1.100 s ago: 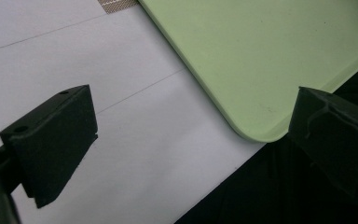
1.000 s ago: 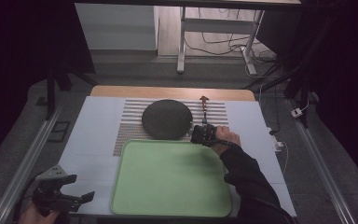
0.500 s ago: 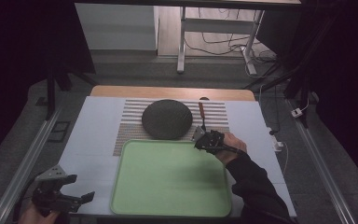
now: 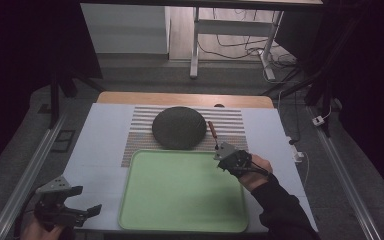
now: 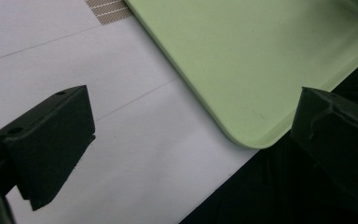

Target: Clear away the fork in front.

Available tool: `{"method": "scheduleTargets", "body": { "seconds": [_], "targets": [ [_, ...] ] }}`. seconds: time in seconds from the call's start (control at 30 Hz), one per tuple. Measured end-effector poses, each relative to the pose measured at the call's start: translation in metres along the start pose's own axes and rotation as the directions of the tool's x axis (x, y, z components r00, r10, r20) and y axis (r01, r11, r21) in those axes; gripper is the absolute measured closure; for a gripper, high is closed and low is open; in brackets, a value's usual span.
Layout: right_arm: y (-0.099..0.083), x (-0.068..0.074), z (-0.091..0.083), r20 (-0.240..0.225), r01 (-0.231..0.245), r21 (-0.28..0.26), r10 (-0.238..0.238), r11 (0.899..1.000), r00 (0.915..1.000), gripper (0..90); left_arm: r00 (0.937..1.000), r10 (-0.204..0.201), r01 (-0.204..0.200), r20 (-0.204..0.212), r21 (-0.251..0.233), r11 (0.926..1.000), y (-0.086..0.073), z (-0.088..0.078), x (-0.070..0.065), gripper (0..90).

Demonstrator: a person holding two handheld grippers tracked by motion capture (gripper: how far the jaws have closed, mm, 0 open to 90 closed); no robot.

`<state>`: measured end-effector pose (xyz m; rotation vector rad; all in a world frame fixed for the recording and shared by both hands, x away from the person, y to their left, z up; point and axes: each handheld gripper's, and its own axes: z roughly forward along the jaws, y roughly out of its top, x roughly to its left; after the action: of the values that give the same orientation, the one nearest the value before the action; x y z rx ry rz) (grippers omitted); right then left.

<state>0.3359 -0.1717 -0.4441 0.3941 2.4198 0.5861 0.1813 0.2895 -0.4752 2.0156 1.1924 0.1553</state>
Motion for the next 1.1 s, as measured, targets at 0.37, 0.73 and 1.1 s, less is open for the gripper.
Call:
{"method": "scheduleTargets", "body": {
  "seconds": [0.37,0.73,1.1],
  "targets": [
    [-0.013,0.004,-0.027,-0.153,-0.147,-0.138,0.126,0.979,0.9801,89.9,0.9991,0.033,-0.033,0.027,0.003,0.9995,0.013,0.01,-0.006,0.0],
    [-0.018,0.015,-0.045,-0.322,-0.245,-0.219,0.167,0.945,0.9318,89.9,0.9835,0.139,-0.14,0.117,0.006,0.9901,0.04,0.033,-0.014,0.0],
    [-0.018,0.024,-0.056,-0.478,-0.314,-0.28,0.152,0.907,0.8651,89.9,0.962,0.222,-0.222,0.159,-0.016,0.9749,0.073,0.059,-0.017,0.0]
  ]
}}
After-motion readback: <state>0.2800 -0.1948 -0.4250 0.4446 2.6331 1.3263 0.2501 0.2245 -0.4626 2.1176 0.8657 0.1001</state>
